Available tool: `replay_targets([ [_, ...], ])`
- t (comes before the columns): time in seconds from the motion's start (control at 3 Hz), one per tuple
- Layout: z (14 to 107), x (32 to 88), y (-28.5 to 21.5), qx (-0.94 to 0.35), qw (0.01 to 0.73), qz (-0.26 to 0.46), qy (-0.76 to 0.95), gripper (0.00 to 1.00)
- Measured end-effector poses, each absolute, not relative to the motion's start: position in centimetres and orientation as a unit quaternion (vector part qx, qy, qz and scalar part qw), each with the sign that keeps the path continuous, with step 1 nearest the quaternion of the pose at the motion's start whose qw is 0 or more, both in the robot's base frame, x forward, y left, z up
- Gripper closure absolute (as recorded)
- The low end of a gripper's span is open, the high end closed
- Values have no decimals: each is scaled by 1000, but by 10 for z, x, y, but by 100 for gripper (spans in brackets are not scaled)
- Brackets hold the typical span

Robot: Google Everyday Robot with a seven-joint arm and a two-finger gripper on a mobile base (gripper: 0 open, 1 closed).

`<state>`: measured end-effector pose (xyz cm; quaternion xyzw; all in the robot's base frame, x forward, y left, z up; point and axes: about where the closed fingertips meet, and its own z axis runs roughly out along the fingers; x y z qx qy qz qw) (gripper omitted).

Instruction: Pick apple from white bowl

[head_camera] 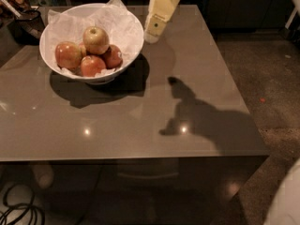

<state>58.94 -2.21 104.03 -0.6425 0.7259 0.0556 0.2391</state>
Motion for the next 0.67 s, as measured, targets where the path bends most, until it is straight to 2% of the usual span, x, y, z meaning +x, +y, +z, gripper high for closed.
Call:
replay_targets([
  [0.33, 1041, 599, 28, -685, 228, 34, 691, 0],
  [0.67, 1043, 603, 42, -688, 240, 34, 684, 0],
])
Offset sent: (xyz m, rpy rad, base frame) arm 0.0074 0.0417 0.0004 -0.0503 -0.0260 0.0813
